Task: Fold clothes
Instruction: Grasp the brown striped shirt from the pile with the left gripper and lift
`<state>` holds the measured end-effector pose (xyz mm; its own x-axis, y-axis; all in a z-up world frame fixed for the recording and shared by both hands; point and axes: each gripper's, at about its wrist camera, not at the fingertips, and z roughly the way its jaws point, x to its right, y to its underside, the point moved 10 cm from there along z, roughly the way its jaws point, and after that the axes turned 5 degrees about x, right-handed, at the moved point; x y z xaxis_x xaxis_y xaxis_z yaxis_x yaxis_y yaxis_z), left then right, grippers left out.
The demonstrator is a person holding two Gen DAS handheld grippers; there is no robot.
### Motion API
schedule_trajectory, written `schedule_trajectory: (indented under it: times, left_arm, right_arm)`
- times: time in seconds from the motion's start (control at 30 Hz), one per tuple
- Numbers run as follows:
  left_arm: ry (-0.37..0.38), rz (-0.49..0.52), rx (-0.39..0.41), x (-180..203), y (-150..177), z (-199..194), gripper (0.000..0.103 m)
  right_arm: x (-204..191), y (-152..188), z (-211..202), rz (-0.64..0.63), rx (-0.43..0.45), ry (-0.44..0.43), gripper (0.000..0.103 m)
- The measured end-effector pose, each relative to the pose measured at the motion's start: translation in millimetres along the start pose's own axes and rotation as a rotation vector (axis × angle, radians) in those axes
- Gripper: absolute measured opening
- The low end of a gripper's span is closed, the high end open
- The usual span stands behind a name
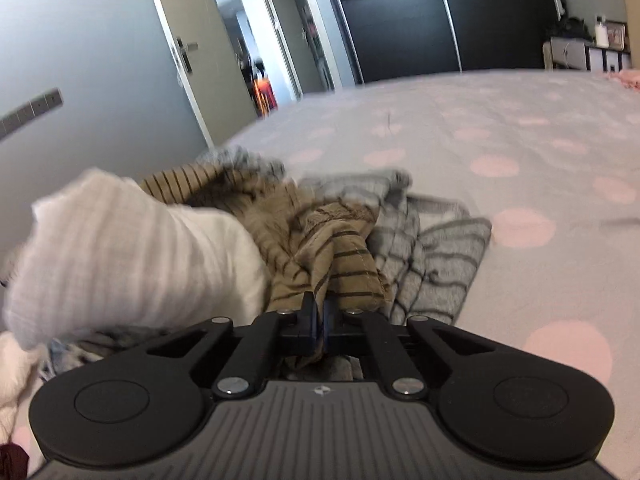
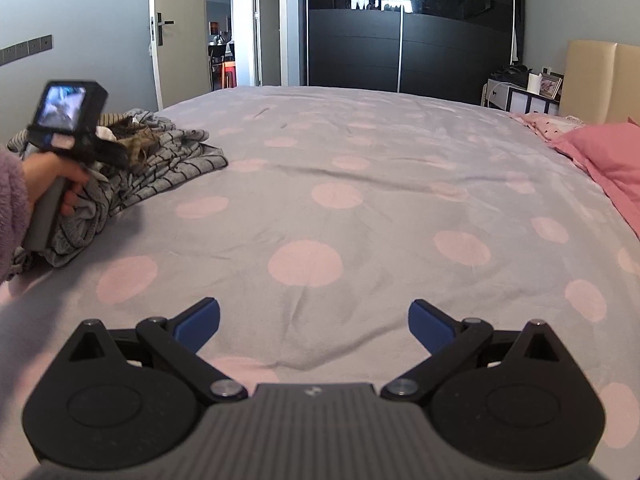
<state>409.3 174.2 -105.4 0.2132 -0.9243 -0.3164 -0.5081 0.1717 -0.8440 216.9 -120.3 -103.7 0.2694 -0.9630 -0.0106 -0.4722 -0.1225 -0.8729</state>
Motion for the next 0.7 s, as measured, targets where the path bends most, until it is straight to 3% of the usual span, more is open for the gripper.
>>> schedule_trajectory:
  times: [0.4,0.53,0.7]
  left_arm:
    - [-0.058,-0.055,0.345,-86.5,-136.2,-169.0,0.000]
    - [0.007,-0.086,0.414,-104.3,-185.9,-239.0,0.000]
    - [0.159,-0.045,0.516,-84.5,-229.8,-340.9,0.000]
  right_arm:
    - [-10.3,-31.1,-40.0,0.027,0.101,-0.029,0.102]
    - [-19.8,-44.2,-67.4,0.041,0.145,-0.056,0.102]
    - [-28.0,-62.2,-109.4,0.035,0.223,-0.075,0.102]
